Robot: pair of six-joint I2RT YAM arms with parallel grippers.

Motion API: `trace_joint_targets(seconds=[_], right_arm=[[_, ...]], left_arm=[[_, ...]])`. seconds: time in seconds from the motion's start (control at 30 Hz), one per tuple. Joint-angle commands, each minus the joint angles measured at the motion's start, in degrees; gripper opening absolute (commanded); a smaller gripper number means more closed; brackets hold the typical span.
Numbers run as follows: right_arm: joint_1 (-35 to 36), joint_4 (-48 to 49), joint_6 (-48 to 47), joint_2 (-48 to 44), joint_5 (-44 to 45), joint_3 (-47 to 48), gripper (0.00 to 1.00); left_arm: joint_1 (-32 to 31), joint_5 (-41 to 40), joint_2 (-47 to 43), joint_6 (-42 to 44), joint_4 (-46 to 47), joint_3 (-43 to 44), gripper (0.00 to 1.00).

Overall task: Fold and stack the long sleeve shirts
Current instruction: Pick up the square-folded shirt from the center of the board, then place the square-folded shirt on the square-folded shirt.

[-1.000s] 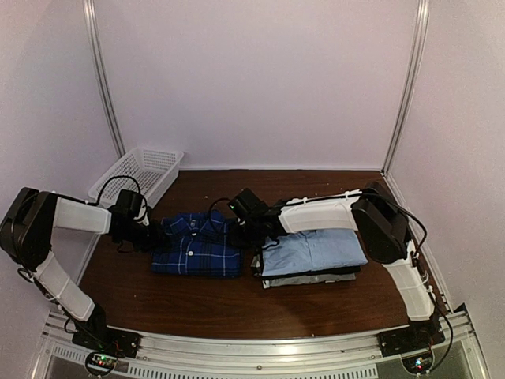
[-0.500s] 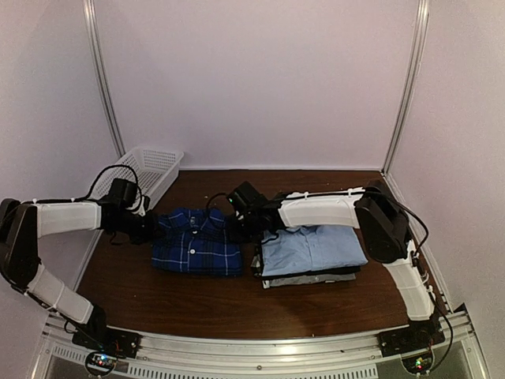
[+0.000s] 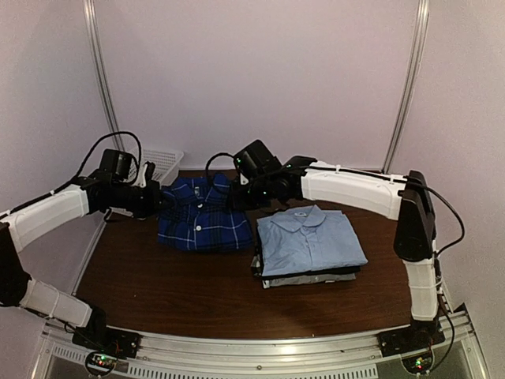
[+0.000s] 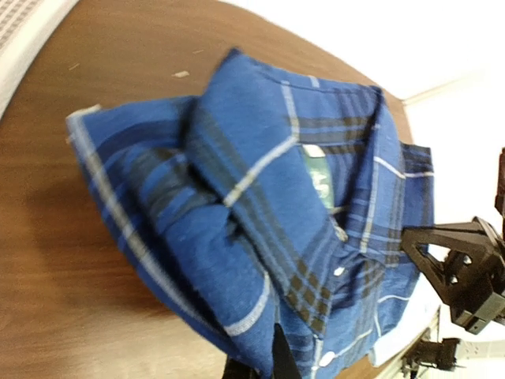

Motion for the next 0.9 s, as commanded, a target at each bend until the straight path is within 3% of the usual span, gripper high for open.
trace_joint_targets(seconds=[0.0,0.33,0.87], right_arm=[[-0.46,-4.01,-3.02,-6.87,4.74,1.41,0.0],[-3.63,-7.31,-3.59,-22.81,10.53,-12.55,0.0],[-9.62,-11.52,1.81,-49.43,15.71,-39.77,0.0]], left_arm=[[-5.56,3.53,-1.05,-2.18,1.5,6.22,0.0],[-18.5,2.57,4.31,-9.82,9.13,12.01,0.0],[-37.88,0.92,24.01,-12.05,12.37,28.0,0.0]])
